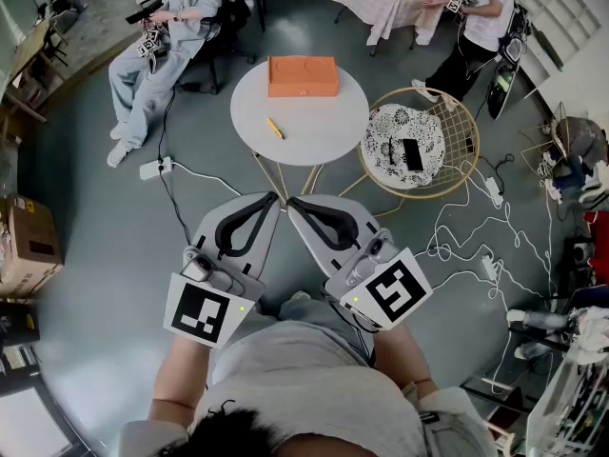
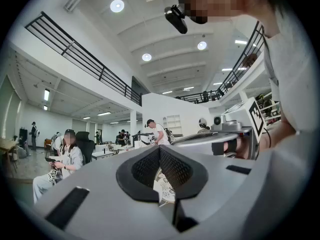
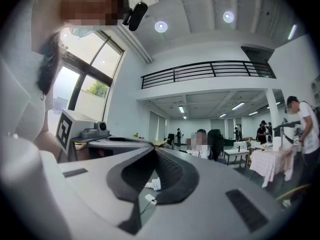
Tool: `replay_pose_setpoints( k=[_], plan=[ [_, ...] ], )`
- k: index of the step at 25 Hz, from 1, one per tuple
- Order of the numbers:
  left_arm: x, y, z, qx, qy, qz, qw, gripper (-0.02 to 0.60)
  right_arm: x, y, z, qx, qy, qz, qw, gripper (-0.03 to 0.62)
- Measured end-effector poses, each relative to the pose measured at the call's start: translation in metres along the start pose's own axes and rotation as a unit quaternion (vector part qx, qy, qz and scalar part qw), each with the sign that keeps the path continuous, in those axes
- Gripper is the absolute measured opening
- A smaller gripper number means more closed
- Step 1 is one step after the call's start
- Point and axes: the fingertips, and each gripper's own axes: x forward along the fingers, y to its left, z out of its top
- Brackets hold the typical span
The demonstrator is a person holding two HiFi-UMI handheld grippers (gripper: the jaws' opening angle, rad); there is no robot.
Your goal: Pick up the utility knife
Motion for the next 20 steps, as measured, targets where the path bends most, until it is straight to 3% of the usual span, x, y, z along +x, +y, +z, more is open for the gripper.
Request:
replay_pose_setpoints(
  k=[12,20],
  plan=[
    [0.019,-0.003,0.001,-0.002,-0.001,0.02,0.9998,0.011,-0.006,-0.017,-0.003,-0.005,0.0,0.023,1.0,0.008],
    [0.023,-0.014,-0.005,-0.001,-0.002,0.043,0.9991,0.009,-0.019,-0.029,-0.012,0.028,-0.015,0.032,0.999,0.008]
  ],
)
